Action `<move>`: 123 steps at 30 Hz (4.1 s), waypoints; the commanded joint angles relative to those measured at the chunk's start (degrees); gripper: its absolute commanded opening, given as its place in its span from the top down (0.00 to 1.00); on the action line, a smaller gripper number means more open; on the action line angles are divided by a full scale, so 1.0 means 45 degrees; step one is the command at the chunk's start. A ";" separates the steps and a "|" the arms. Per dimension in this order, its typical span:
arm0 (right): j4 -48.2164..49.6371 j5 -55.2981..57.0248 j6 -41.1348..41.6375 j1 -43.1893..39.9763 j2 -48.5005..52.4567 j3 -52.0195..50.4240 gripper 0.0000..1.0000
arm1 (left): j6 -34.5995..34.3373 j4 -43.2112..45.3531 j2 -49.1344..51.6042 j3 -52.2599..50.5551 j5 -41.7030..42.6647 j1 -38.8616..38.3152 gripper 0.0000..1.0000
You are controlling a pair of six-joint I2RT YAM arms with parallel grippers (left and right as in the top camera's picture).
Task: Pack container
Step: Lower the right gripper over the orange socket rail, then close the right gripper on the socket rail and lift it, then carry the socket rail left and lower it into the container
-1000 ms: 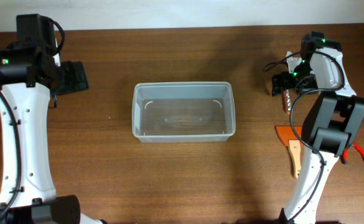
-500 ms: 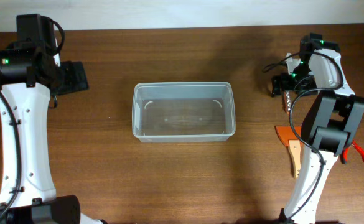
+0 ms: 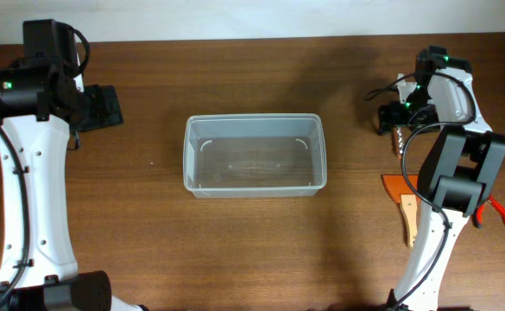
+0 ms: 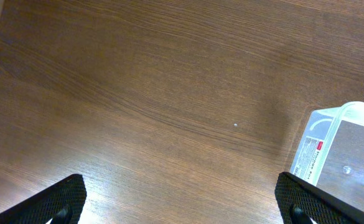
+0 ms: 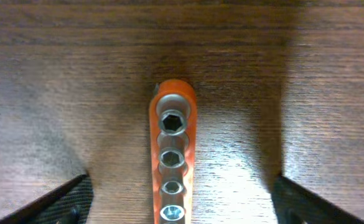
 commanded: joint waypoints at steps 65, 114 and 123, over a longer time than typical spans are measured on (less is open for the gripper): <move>-0.5425 -0.1127 0.0126 0.2871 -0.0257 0.8777 0.96 | 0.0078 0.0034 -0.0170 0.0180 -0.0136 0.0029 0.01; -0.2579 -0.1345 -0.3526 1.0287 -0.2409 0.0447 0.90 | 0.0078 0.0034 -0.0170 0.0180 -0.0136 0.0029 0.01; -0.1282 -0.1457 -0.3157 0.9326 -0.2205 0.0219 0.83 | 0.0078 0.0034 -0.0170 0.0180 -0.0136 0.0029 0.01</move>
